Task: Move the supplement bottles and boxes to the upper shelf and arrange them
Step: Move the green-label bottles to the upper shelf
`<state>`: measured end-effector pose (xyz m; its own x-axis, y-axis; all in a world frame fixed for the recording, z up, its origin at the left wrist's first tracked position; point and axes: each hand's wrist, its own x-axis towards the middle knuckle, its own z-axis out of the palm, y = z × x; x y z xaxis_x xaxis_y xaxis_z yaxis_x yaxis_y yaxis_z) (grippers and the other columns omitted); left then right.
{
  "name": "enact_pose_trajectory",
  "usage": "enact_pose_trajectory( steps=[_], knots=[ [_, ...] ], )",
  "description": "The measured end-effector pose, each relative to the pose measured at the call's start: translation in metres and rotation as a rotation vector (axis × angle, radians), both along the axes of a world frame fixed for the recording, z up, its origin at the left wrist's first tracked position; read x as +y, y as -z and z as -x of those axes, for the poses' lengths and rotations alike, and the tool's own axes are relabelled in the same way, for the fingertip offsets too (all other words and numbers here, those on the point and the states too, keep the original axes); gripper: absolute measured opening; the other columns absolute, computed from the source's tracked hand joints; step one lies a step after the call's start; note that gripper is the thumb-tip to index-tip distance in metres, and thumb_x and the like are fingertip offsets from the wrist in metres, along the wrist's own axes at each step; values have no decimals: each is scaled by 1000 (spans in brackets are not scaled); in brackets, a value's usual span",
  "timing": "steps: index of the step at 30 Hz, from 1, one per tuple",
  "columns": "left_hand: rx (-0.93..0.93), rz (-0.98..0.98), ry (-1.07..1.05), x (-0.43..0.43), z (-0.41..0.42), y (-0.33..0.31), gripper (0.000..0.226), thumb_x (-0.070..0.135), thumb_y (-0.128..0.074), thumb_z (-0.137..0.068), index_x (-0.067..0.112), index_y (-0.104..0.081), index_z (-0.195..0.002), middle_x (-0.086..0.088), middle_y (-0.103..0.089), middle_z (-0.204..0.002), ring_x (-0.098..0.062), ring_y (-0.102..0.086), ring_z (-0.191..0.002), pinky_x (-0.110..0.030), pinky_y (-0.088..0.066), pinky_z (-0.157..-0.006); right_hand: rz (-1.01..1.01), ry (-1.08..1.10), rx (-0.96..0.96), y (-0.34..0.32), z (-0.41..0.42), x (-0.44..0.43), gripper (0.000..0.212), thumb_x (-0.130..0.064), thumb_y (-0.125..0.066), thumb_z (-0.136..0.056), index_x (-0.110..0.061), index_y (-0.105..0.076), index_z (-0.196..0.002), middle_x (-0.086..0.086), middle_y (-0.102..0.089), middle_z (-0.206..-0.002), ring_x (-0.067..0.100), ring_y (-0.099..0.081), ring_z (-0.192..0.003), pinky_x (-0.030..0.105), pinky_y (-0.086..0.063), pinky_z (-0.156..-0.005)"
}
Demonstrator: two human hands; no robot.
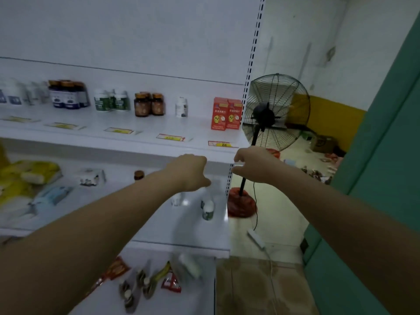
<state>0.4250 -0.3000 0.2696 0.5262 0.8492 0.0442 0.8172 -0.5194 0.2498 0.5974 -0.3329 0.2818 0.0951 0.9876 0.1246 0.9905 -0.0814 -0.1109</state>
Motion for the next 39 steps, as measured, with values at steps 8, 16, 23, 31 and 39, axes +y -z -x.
enact_pose_trajectory(
  steps=[8, 16, 23, 31, 39],
  knots=[
    [85, 221, -56, -10, 38, 86, 55, 37, -58, -89, 9, -43, -133, -13, -48, -135, -29, -47, -121, -37, -43, -100, 141, 4, 131, 89, 13, -10, 43, -32, -59, -85, -14, -53, -124, 10, -57, -121, 20, -54, -91, 27, -44, -74],
    [107, 395, -49, 59, 66, 161, 53, 30, -54, -93, 4, -38, -136, -15, -48, -134, -27, -48, -120, -33, -42, -100, 296, 88, 267, 174, 27, 44, 54, -30, -61, -88, -19, -42, -136, 11, -43, -137, 27, -46, -124, 32, -43, -97],
    [19, 431, 1, 127, 46, 244, 51, 19, -54, -92, 0, -37, -136, -20, -50, -131, -31, -51, -117, -34, -43, -97, 379, 189, 305, 269, 39, 81, 72, -30, -59, -89, -15, -21, -148, 15, -39, -140, 32, -43, -127, 38, -41, -100],
    [-57, 316, 17, 201, -14, 315, 60, 11, -41, -97, 11, -12, -150, -17, -31, -149, -33, -37, -134, -38, -31, -109, 297, 274, 300, 327, 2, 159, 73, -30, -59, -90, -15, -18, -148, 15, -35, -142, 35, -38, -130, 41, -39, -102],
    [-148, 192, 67, 251, -81, 338, 88, -9, -47, -87, 31, -1, -150, -9, 7, -159, -38, -50, -120, -39, -48, -87, 155, 247, 349, 357, -22, 210, 70, -29, -59, -89, -21, -22, -147, 14, -30, -148, 39, -41, -128, 51, -43, -102]
  ],
)
